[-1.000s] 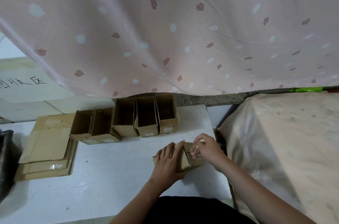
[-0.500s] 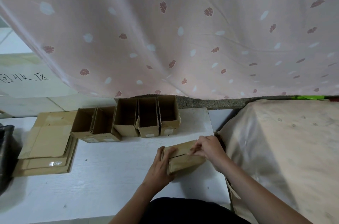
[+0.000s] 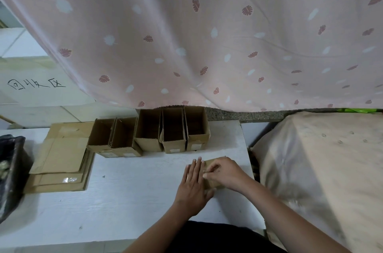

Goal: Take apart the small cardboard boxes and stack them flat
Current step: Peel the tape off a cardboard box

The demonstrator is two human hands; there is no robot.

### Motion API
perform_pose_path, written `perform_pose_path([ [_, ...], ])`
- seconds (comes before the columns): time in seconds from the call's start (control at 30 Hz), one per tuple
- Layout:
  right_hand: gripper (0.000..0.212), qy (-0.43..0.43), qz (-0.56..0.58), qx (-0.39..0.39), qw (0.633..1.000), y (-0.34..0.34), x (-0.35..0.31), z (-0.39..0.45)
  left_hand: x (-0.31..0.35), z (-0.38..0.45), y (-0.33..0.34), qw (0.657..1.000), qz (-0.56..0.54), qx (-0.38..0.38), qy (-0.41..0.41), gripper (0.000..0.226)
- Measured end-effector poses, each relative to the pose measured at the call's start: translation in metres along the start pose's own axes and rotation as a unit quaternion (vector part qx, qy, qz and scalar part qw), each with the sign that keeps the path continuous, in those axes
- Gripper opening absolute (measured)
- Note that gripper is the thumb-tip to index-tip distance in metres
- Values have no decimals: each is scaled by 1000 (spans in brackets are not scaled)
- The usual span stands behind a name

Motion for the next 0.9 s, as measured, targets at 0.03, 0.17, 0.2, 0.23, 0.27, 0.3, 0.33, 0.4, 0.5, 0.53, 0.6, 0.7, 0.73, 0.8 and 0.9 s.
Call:
perform_pose_path([
  [0.03, 5, -3, -3, 10, 1000, -2, -1, 0, -2, -1, 2, 1000, 13, -3, -2, 84],
  [0.17, 17, 9, -36, 83, 996, -12, 3, -1, -4, 0, 2, 1000, 18, 8, -10, 80],
  [0.2, 18, 13, -40, 95, 995, -14, 4, -2, -4, 0, 2, 1000, 20, 12, -10, 80],
  [0.23, 22, 16, -41, 103, 994, -14, 7, -2, -3, 1, 3, 1000, 21, 13, -11, 79],
  [0.27, 26, 20, -41, 106, 993, -14, 8, -1, -3, 1, 4, 1000, 22, 13, -13, 79],
  [0.3, 29, 21, -46, 106, 993, -14, 9, -1, -3, 1, 4, 1000, 24, 12, -15, 79],
  [0.33, 32, 22, -53, 104, 993, -13, 9, 1, -3, 2, 4, 999, 26, 11, -16, 79],
  [0.4, 34, 23, -72, 101, 992, -10, 9, 3, -3, 2, 4, 999, 30, 2, -18, 79],
  [0.5, 26, 31, -85, 98, 991, -7, 9, 8, -3, 1, 5, 999, 35, -8, -26, 80],
  [0.53, 23, 36, -91, 95, 991, -6, 9, 9, -3, 1, 5, 999, 35, -10, -28, 80],
  [0.6, 19, 47, -103, 88, 990, -4, 11, 11, -2, 0, 6, 999, 33, -10, -28, 79],
  [0.7, 19, 49, -109, 87, 989, -1, 9, 12, -2, -2, 4, 999, 31, -9, -30, 79],
  [0.73, 18, 49, -108, 88, 989, -1, 8, 12, -2, -2, 3, 999, 30, -9, -31, 79],
  [0.8, 14, 48, -104, 92, 989, 1, 8, 11, -1, -2, 2, 999, 25, -8, -32, 78],
  [0.9, 13, 50, -89, 100, 990, 2, 9, 10, 0, -3, 1, 999, 28, -6, -34, 78],
])
Point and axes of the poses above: each hand's wrist, its own z-axis towards the middle knuckle, its own y-axis out of the palm, x = y × z, the point moved 5 cm from there along z, towards the middle knuckle, and after that the axes turned 10 degrees about -z, right-handed, at the moved point
